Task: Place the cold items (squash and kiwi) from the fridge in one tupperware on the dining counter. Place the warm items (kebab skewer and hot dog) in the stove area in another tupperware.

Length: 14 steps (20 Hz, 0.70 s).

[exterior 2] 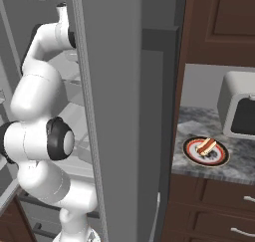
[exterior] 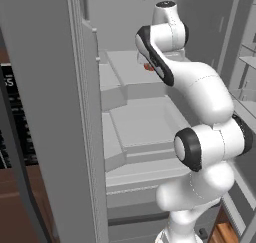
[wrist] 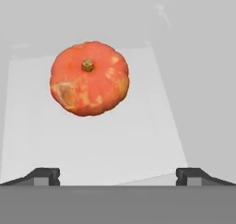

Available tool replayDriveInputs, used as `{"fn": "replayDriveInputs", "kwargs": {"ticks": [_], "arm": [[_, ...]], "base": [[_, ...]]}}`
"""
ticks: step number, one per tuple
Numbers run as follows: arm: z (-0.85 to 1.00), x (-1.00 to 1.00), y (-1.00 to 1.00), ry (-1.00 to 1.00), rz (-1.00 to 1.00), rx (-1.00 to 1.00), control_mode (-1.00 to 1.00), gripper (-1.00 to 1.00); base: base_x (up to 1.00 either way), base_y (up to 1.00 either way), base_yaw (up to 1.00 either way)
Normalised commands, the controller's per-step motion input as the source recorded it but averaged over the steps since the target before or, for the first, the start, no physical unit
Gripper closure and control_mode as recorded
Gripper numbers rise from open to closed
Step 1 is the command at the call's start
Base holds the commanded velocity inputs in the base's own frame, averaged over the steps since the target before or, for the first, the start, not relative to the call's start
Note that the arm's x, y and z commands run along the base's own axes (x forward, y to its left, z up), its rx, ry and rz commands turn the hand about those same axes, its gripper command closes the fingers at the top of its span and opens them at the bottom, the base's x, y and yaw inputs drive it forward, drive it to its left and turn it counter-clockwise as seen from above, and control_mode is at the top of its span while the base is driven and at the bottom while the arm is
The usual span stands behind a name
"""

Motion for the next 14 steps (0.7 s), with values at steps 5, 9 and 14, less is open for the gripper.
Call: {"fn": "replayDriveInputs", "kwargs": {"ticks": [5, 9, 14], "arm": [[-0.19, 0.16, 0.10, 0.00, 0.00, -0.05, -1.00, -1.00], [-0.16, 0.30, 0.00, 0.00, 0.00, 0.00, -1.00, -1.00], [-0.10, 0.37, 0.00, 0.00, 0.00, 0.00, -1.00, -1.00]], "base": [[0.00, 0.00, 0.00], [0.00, 0.00, 0.00], [0.00, 0.00, 0.00]]}}
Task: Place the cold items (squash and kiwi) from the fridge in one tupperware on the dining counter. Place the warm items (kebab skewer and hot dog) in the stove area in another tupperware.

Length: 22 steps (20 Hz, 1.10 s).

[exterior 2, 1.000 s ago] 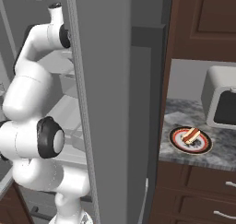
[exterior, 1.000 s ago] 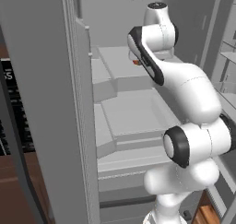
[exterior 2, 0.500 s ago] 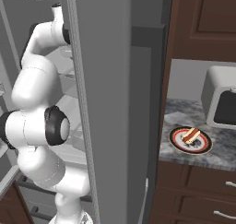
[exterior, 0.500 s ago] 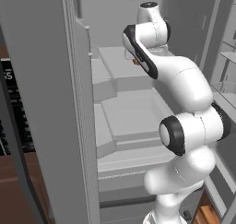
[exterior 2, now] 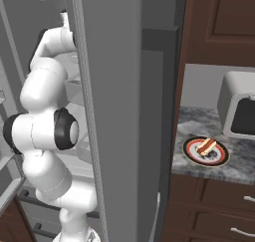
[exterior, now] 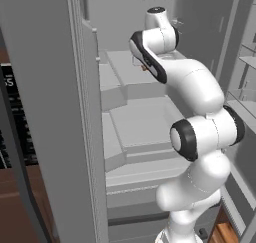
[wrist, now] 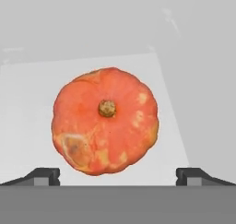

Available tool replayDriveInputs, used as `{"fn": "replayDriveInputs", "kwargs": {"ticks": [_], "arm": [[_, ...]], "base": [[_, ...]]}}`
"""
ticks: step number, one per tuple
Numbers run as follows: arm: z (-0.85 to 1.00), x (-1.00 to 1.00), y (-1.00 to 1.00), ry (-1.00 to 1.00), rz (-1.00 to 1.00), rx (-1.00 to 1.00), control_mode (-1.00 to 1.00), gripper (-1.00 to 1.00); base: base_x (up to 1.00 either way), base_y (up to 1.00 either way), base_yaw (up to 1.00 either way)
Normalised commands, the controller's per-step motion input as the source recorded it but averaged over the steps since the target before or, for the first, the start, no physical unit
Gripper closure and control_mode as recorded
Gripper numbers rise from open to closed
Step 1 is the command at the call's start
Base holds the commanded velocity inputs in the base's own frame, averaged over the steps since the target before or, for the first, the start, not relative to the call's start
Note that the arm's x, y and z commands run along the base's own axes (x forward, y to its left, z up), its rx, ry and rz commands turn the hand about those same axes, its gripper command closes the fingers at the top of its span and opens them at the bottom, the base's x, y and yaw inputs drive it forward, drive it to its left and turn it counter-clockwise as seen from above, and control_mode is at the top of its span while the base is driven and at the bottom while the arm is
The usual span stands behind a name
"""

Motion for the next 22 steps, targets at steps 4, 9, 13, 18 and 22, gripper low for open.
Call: {"fn": "replayDriveInputs", "kwargs": {"ticks": [4, 9, 13, 18, 22], "arm": [[-0.06, 0.41, 0.00, 0.00, 0.00, 0.00, -1.00, -1.00], [-0.06, 0.39, 0.00, 0.00, 0.00, 0.00, -1.00, -1.00], [-0.17, 0.25, 0.00, 0.02, 0.00, -0.02, -1.00, 1.00], [-0.11, -0.07, -0.01, -0.04, 0.01, 0.00, -1.00, 1.00], [0.00, -0.96, 0.14, -0.26, 0.00, 0.00, -1.00, 1.00]], "base": [[0.00, 0.00, 0.00], [0.00, 0.00, 0.00], [0.00, 0.00, 0.00], [0.00, 0.00, 0.00], [0.00, 0.00, 0.00]]}}
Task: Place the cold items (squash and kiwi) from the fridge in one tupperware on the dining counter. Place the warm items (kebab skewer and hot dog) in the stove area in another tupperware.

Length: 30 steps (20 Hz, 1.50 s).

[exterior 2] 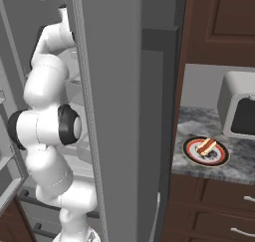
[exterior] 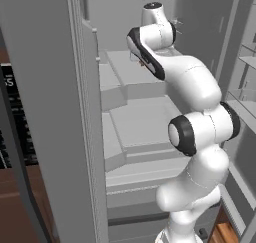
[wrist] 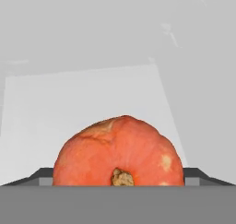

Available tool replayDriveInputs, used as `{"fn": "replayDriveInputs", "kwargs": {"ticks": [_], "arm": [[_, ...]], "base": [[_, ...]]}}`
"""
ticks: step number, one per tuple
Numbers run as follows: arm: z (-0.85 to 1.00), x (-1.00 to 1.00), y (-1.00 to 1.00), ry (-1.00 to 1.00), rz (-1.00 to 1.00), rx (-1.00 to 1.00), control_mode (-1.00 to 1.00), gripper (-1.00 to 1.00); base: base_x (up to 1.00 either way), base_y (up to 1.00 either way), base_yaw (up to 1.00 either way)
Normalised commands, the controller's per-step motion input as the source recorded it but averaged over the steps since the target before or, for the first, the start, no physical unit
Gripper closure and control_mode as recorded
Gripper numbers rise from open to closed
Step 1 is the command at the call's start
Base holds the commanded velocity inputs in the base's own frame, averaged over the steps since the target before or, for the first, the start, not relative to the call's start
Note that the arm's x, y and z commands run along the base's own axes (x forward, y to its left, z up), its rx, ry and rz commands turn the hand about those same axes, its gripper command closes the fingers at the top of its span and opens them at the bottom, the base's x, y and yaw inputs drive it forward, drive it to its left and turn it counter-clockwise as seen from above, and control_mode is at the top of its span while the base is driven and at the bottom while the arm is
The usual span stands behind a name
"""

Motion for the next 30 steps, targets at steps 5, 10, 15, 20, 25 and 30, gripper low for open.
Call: {"fn": "replayDriveInputs", "kwargs": {"ticks": [5, 10, 15, 20, 25, 30], "arm": [[0.00, -1.00, 0.18, -0.20, 0.01, 0.01, -1.00, 1.00], [0.00, -1.00, 0.09, -0.15, 0.02, 0.03, -1.00, 1.00], [0.11, -1.00, 0.00, -0.08, 0.04, 0.00, -1.00, 1.00], [0.16, -0.98, 0.00, -0.01, 0.07, 0.00, -1.00, 1.00], [0.11, -0.91, 0.00, -0.04, 0.03, 0.00, -1.00, 1.00], [-0.07, -0.70, 0.00, -0.11, 0.00, -0.01, 1.00, 1.00]], "base": [[0.00, 0.00, 0.00], [0.00, 0.00, 0.00], [0.00, 0.00, 0.00], [0.00, 0.00, 0.00], [0.00, 0.00, 0.00], [-0.20, 0.02, 0.00]]}}
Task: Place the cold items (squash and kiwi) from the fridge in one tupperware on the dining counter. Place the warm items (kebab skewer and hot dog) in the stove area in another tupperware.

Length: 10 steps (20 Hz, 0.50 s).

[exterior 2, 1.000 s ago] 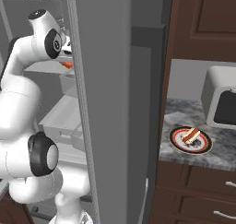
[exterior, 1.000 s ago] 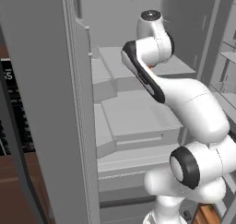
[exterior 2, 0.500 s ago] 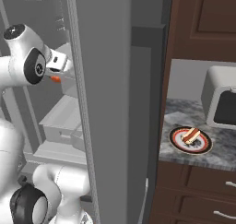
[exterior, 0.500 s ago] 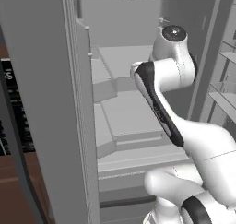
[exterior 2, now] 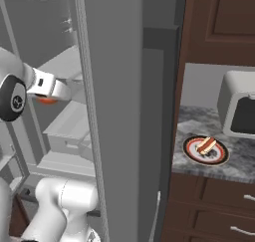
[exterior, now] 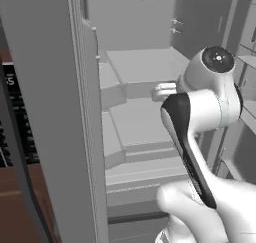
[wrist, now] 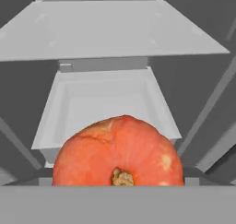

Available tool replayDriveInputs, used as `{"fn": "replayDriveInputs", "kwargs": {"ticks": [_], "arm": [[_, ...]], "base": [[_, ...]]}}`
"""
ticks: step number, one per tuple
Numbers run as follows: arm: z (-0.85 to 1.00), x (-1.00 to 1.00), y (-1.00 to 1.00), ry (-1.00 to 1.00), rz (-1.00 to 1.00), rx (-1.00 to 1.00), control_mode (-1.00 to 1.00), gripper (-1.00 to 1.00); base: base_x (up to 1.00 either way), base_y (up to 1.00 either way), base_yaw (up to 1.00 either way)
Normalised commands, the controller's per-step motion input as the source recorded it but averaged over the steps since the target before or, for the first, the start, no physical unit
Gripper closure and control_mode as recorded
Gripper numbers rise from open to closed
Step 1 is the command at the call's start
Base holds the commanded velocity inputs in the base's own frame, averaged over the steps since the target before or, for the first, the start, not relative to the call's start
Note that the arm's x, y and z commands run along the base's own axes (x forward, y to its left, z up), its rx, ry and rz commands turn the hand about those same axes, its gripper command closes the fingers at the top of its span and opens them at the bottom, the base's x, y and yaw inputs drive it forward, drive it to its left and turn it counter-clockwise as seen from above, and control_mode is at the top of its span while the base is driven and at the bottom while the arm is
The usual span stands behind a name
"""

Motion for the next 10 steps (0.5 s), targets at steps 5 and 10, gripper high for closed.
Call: {"fn": "replayDriveInputs", "kwargs": {"ticks": [5, 10], "arm": [[0.00, 0.00, 0.00, 0.00, 0.00, 0.00, 1.00, 1.00], [0.00, 0.00, 0.00, 0.00, 0.00, 0.00, 1.00, 1.00]], "base": [[-1.00, 0.11, 0.00], [-0.97, 0.35, -0.03]]}}
